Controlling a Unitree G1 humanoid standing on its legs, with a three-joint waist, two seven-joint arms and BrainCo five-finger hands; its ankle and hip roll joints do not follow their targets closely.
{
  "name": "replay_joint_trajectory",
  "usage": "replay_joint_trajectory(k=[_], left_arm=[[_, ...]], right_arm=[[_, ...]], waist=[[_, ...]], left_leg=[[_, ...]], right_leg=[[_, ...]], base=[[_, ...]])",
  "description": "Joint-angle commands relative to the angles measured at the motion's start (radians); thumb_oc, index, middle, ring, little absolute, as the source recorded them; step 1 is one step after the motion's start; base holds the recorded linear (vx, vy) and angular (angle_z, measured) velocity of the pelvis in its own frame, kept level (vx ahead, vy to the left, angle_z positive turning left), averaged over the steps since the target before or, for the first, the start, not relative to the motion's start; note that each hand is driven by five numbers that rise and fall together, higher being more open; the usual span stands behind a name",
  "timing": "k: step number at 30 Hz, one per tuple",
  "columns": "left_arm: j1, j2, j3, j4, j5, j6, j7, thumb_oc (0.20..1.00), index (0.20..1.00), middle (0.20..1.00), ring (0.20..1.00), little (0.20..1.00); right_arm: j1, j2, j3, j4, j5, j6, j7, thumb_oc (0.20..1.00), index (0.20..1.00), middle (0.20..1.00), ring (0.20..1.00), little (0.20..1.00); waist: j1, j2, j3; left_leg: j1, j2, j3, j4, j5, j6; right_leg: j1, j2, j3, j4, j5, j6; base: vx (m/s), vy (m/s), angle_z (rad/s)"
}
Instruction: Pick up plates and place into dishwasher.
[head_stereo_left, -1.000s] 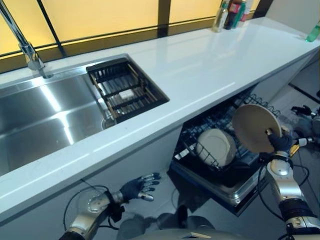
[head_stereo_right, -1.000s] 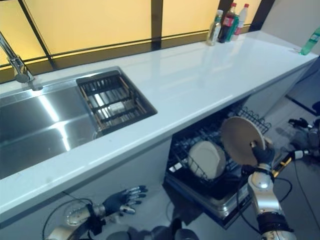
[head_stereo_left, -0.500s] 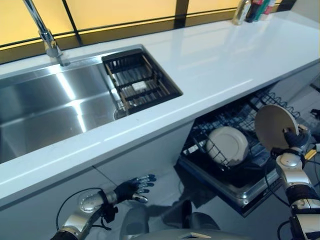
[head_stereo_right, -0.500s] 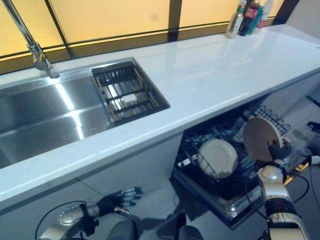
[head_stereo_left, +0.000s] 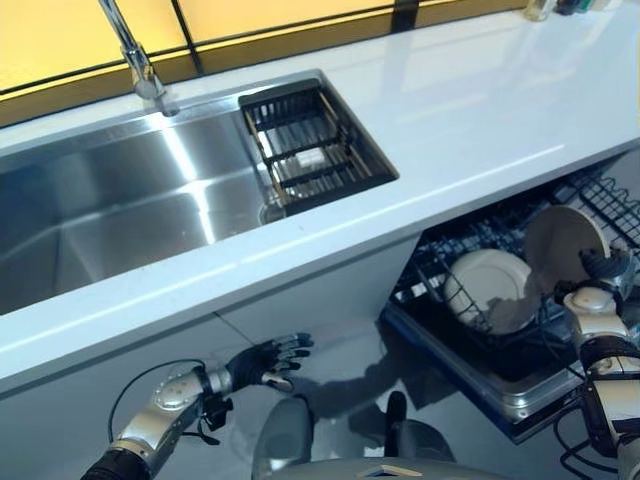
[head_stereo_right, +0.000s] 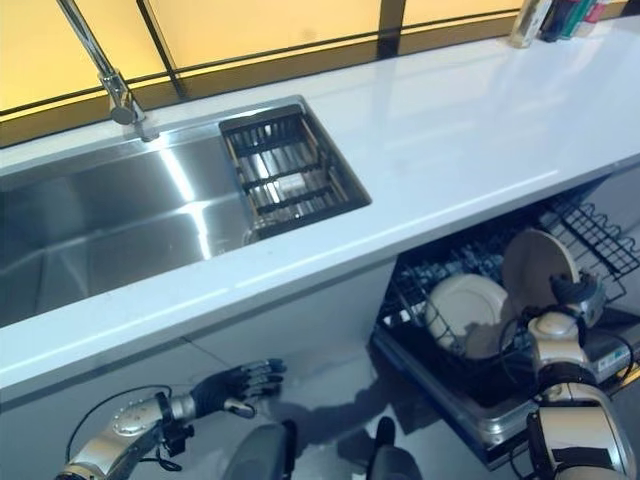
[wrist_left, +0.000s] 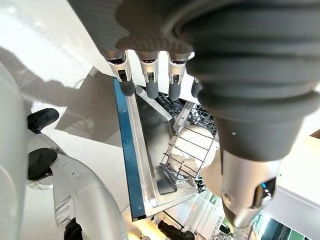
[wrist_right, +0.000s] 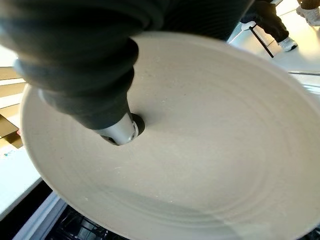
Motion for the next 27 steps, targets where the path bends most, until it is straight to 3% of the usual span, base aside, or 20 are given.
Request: replay_joint_trajectory(k=[1, 10, 18, 27], left_arm=[[-0.021, 0.029, -0.053, -0.087, -0.053, -0.073, 0.028, 1.000, 1.000, 1.000, 1.000, 1.000], [-0.014, 0.009, -0.094, -0.101, -0.113, -0.115, 0.058, 1.000, 1.000, 1.000, 1.000, 1.000], [-0.050, -0.001, -0.140, -0.112, -0.138, -0.168, 0.093, 1.000, 1.000, 1.000, 1.000, 1.000], [-0.094, -0.004, -0.170, -0.157, -0.157, -0.187, 0.146, 1.000, 1.000, 1.000, 1.000, 1.000]], right_arm=[[-0.114, -0.107, 0.053, 0.027, -0.035, -0.030, -0.012, 0.200, 0.200, 0.200, 0.200, 0.200], [-0.161, -0.204, 0.088, 0.021, -0.101, -0.075, 0.029, 0.200, 0.200, 0.200, 0.200, 0.200], [-0.228, -0.218, 0.146, 0.039, -0.084, -0.078, 0.082, 0.200, 0.200, 0.200, 0.200, 0.200], [-0.365, -0.238, 0.193, 0.089, -0.055, -0.099, 0.106, 0.200, 0.200, 0.200, 0.200, 0.200]], waist=[[0.018, 0.013, -0.012], [-0.019, 0.069, 0.024], [-0.040, 0.102, 0.064], [-0.037, 0.145, 0.110]], left_leg=[[-0.060, 0.030, 0.012, -0.054, 0.062, -0.008], [-0.097, 0.016, 0.009, -0.039, 0.073, -0.024], [-0.129, 0.018, 0.003, -0.041, 0.096, -0.030], [-0.176, 0.012, -0.007, -0.033, 0.114, -0.035]], right_leg=[[0.002, -0.063, -0.024, 0.102, -0.095, 0.058], [-0.050, -0.082, -0.009, 0.148, -0.119, 0.043], [-0.096, -0.083, 0.001, 0.180, -0.128, 0.030], [-0.155, -0.096, -0.006, 0.214, -0.136, 0.020]], base=[[-0.04, 0.051, 0.01], [-0.03, 0.053, -0.03], [-0.06, 0.019, -0.04], [-0.05, 0.008, 0.01]])
